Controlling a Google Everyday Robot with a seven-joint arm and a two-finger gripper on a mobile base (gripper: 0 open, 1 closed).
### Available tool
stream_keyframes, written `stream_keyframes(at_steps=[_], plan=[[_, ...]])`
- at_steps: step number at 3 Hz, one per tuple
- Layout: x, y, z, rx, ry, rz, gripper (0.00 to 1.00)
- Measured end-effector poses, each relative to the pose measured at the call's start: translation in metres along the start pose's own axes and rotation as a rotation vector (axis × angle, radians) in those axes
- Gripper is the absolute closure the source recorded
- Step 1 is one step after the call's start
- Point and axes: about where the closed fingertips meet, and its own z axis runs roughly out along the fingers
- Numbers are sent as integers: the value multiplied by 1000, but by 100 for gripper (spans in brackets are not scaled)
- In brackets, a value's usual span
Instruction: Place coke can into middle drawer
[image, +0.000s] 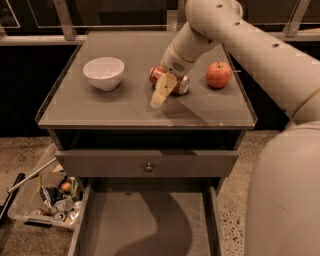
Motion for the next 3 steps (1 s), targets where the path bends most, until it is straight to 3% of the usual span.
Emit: stream_keyframes(at_steps=[1,2,3], plan=[[-3,-2,2,0,-3,-2,0],[-3,-2,2,-1,-3,-2,17],[-3,-2,2,-1,-3,-2,40]])
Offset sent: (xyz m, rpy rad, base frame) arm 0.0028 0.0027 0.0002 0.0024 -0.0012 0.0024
